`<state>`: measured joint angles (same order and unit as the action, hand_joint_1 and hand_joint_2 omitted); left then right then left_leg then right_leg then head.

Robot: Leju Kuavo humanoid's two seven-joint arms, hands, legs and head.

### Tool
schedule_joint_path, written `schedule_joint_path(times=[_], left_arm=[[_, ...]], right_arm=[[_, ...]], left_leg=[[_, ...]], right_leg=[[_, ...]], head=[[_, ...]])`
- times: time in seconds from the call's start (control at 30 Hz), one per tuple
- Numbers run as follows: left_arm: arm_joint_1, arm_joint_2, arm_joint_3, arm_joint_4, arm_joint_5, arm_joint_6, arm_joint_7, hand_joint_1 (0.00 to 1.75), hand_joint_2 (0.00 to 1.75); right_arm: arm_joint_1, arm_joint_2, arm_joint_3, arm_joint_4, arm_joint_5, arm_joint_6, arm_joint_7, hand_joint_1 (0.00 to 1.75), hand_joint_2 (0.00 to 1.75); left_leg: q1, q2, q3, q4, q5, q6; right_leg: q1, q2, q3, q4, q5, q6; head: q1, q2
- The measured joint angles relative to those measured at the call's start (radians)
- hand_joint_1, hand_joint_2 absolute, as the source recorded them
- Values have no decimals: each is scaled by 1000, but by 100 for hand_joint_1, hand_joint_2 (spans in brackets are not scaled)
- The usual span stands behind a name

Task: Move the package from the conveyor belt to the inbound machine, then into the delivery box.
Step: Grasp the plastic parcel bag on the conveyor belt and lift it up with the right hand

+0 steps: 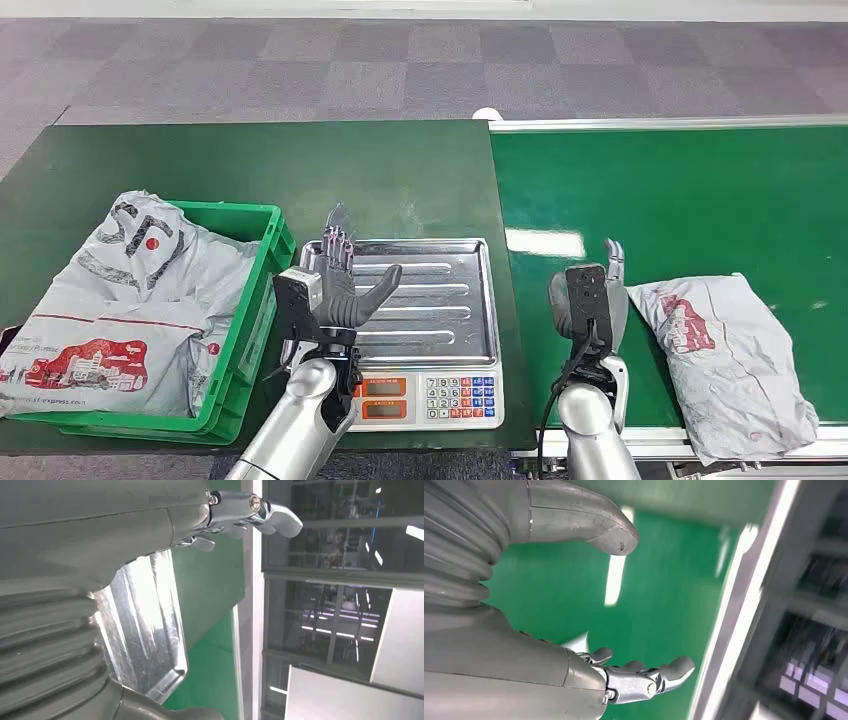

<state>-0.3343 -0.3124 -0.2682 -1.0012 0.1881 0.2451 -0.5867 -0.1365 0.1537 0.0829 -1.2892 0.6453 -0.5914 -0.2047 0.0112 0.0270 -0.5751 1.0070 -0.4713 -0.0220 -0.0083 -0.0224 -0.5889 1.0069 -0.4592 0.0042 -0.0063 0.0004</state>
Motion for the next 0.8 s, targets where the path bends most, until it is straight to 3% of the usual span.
schedule_joint_path(times=[0.2,0.37,0.8], left_arm=[[46,16,12,-23,8,6,-21,0,175],[69,25,24,-42,11,12,-33,0,175],[100,42,52,-86,20,25,-39,0,175]], right_arm=[[18,-60,-89,29,181,-102,10,0,175],[21,-71,-179,62,263,-109,23,0,175],[2,-95,-294,176,376,-109,123,0,175]], left_leg=[[-1,-1,-1,0,-1,1],[-1,-2,-1,0,-1,1],[-2,-2,-1,0,-1,1]], right_leg=[[-1,-1,0,0,0,1],[-1,-1,0,0,0,1],[-1,-2,0,0,0,1]], head=[[0,0],[0,0],[0,0]])
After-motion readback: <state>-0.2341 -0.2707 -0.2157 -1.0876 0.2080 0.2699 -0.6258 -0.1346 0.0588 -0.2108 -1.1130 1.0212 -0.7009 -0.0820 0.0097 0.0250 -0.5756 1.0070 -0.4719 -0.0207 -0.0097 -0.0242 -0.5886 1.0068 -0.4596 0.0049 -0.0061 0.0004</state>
